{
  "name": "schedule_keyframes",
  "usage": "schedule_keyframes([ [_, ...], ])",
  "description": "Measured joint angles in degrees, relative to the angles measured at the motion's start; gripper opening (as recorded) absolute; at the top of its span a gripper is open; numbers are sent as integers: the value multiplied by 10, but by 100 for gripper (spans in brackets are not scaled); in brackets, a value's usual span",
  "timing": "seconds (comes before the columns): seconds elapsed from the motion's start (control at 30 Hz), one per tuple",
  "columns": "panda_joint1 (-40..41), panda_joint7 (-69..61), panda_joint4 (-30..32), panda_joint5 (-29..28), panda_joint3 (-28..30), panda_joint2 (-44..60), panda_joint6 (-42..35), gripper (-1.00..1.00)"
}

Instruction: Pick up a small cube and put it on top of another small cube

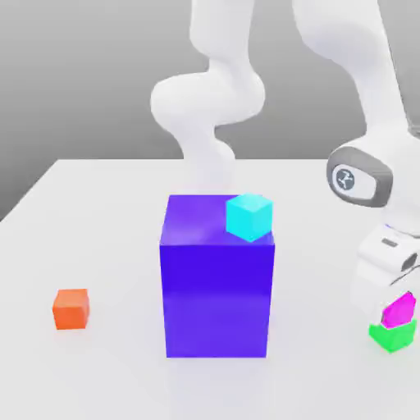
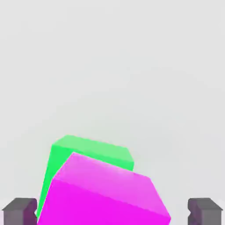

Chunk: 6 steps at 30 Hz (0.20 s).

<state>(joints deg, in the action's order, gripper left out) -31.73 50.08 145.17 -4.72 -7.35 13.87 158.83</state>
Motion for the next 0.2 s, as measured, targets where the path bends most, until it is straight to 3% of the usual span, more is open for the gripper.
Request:
schedule_keyframes([
  [0.2, -4, -15, 2, 24, -10, -67, -63, 100],
])
